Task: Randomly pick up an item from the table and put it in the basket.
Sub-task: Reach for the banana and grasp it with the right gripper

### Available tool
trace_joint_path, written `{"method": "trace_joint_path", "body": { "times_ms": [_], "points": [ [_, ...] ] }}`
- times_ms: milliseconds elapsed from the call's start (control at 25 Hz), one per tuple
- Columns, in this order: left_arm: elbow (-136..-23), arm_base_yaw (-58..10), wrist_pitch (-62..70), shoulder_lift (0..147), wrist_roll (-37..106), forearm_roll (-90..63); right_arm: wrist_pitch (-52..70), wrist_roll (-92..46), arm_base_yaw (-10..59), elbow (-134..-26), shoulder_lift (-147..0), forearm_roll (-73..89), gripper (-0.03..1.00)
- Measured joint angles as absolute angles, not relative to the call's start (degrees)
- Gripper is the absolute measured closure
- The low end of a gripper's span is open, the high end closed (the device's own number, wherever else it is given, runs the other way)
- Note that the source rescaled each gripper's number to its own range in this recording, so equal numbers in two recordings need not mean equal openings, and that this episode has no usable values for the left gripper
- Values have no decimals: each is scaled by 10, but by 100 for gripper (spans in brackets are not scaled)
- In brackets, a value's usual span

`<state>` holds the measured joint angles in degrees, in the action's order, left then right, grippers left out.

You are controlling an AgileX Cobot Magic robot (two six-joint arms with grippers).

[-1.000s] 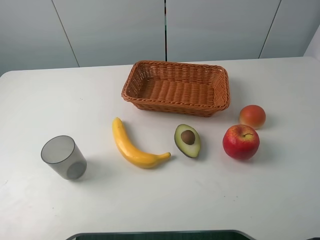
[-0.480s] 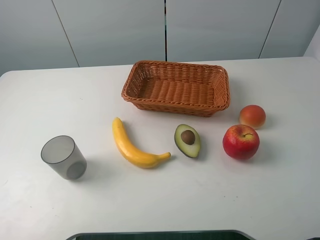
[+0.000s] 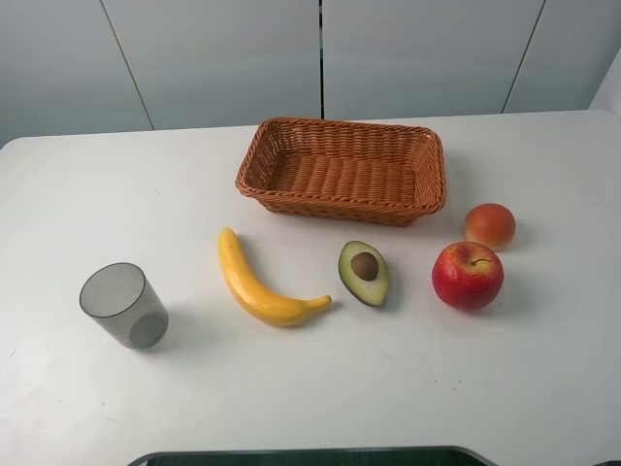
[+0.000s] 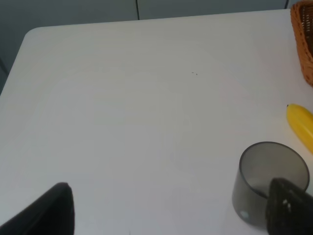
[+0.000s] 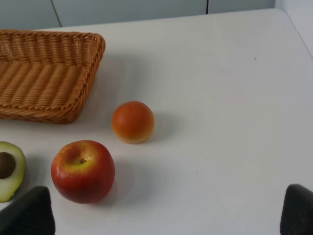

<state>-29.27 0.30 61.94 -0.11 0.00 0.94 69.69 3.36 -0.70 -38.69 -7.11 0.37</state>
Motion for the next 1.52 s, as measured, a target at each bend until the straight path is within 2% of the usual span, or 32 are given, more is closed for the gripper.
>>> {"method": "trace_joint_path", "body": {
  "times_ms": [280,1240,1520],
  "points": [
    [-293,3,619,-1,0,9,680,34,-7,-429,-139,4,-3],
    [-293,3,619,-1,0,9,680,34,-7,-430,-147,5,-3],
    [-293,3,619,-1,0,9,678,34,-7,-430,-218,20,-3]
  ]
}}
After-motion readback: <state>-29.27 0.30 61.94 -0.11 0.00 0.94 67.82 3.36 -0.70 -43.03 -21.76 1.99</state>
